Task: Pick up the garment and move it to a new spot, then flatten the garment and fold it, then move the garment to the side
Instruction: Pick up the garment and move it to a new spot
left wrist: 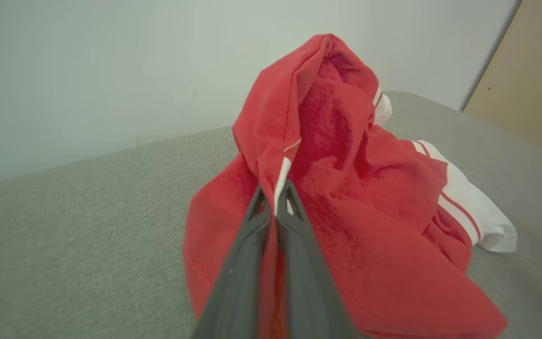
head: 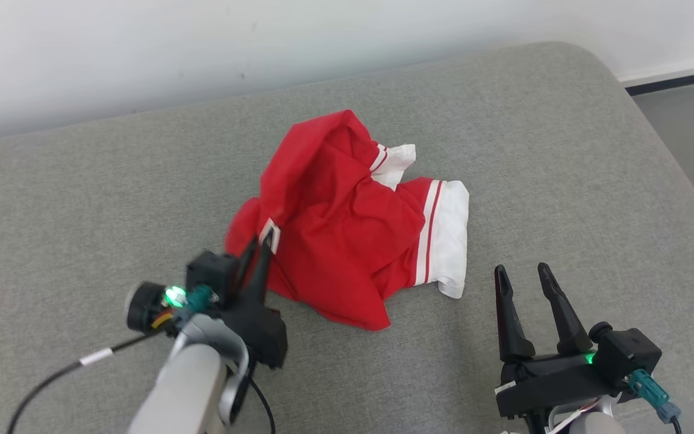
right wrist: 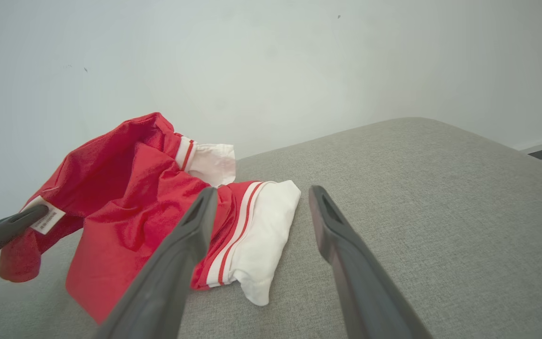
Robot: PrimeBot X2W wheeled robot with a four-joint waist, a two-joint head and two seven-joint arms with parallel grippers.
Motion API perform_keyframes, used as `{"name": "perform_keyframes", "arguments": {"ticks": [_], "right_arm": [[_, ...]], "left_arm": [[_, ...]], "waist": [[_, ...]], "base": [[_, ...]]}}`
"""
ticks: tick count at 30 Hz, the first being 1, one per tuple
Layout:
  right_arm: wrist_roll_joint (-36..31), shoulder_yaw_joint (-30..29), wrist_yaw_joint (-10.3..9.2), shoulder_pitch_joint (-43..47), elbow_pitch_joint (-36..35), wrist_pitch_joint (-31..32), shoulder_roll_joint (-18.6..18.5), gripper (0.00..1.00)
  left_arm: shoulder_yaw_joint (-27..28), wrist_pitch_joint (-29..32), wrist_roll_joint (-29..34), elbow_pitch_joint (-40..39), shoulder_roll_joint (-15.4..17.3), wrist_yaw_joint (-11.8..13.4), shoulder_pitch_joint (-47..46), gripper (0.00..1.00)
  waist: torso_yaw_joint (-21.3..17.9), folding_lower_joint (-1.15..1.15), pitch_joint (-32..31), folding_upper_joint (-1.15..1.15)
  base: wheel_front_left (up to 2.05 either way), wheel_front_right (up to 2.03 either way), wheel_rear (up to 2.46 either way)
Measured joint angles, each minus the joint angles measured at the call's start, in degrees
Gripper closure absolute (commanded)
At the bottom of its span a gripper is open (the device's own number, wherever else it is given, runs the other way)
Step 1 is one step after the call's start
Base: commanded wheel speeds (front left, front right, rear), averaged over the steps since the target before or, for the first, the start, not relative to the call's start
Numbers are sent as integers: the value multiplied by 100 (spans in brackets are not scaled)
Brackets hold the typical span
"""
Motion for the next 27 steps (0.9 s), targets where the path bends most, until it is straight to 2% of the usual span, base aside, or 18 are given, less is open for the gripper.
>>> {"name": "perform_keyframes", "arguments": {"ticks": [1,2,3,8,14,22,27], "right_arm": [[-10,1,0,2,15,0,-1,0],[-22,5,0,3,29,0,0,0],[-23,3,0,4,43,0,0,0],[-81,-23,0,69,86,0,1,0],[-138,-69,0,242,103,1,0,0],[-189,-149,0,409,46,0,0,0],[-220,-187,0,494,-16,1,0,0]], "left_arm": [[-47,-48,-1,101,-40,-4,42,90],[-79,-92,-3,178,-79,-5,65,29],[-119,-124,-10,236,-110,-8,71,0],[-140,-366,-130,215,-202,2,52,0],[-20,-482,-179,-330,-220,100,49,0],[332,-503,66,-1192,224,350,641,0],[578,-504,196,-1681,459,389,1189,0]], "waist": [[21,0,-8,0],[43,0,-19,0],[65,0,-33,0],[192,0,-166,0],[429,0,-374,0],[793,0,-677,0],[1019,-1,-822,0]], "base": [[0,0,0],[0,0,0],[0,0,0],[0,0,0],[0,0,0],[0,0,0],[0,0,0]]}}
